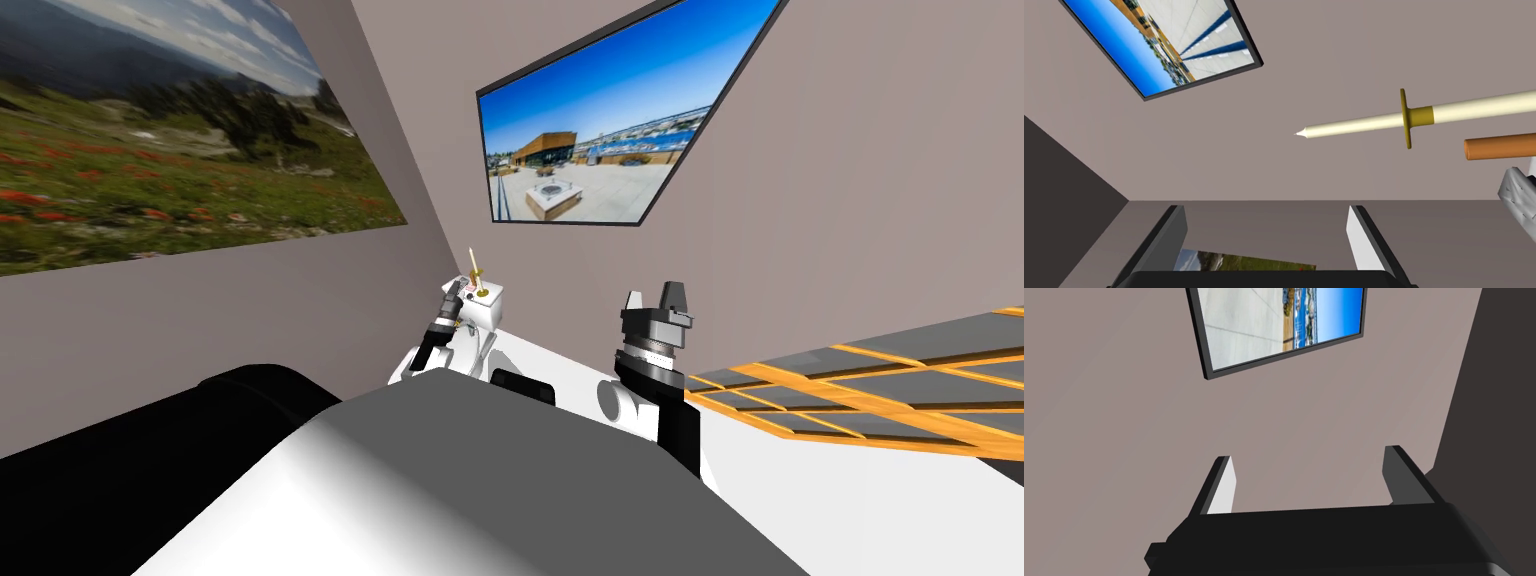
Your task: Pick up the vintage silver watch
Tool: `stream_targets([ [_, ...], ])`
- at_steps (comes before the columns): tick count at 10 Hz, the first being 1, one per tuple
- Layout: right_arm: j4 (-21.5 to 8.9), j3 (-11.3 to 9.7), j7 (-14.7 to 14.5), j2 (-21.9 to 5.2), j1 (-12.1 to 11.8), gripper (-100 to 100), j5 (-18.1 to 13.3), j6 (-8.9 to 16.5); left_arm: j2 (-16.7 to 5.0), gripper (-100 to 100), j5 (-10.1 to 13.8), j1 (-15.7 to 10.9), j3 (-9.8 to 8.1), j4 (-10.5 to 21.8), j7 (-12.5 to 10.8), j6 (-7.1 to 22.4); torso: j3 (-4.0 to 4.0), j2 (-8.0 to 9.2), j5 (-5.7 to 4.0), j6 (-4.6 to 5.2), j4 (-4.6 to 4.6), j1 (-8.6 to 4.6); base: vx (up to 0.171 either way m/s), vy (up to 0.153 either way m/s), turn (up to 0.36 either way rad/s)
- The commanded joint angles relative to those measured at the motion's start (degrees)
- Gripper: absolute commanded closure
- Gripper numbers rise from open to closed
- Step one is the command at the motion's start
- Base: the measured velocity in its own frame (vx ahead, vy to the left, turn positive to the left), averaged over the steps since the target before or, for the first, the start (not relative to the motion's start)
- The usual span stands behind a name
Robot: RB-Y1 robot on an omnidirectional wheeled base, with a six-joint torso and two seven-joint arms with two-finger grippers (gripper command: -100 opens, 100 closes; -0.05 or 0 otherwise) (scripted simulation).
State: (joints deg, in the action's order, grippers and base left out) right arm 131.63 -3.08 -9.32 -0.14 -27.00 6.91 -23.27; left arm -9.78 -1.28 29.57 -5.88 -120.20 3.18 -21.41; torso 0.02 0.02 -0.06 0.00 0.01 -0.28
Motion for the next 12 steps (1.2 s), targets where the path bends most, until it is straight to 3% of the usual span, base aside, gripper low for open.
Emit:
stream_targets([
  [1,0.0,0.0,0.0,0.0,0.0,0,0.0,0.0,0.02,-100,0.52,-0.93,-0.32,2.75,0.49,2.18,0.0,0.0,0.0,0.0,0.0,0.0,-0.011,-0.066,0.046],
  [8,0.0,0.0,0.0,0.0,0.0,0,0.0,0.0,1.91,-100,2.0,-1.86,-1.94,10.85,1.46,9.78,-0.08,-0.13,0.03,0.01,-0.03,0.15,0.011,-0.049,0.039],
  [12,0.0,0.01,0.0,-0.01,-0.01,0,0.0,0.0,1.93,-100,1.75,-2.22,-3.03,14.53,1.76,13.08,-0.21,-0.36,0.03,0.0,-0.08,0.19,0.074,-0.029,0.046],
])
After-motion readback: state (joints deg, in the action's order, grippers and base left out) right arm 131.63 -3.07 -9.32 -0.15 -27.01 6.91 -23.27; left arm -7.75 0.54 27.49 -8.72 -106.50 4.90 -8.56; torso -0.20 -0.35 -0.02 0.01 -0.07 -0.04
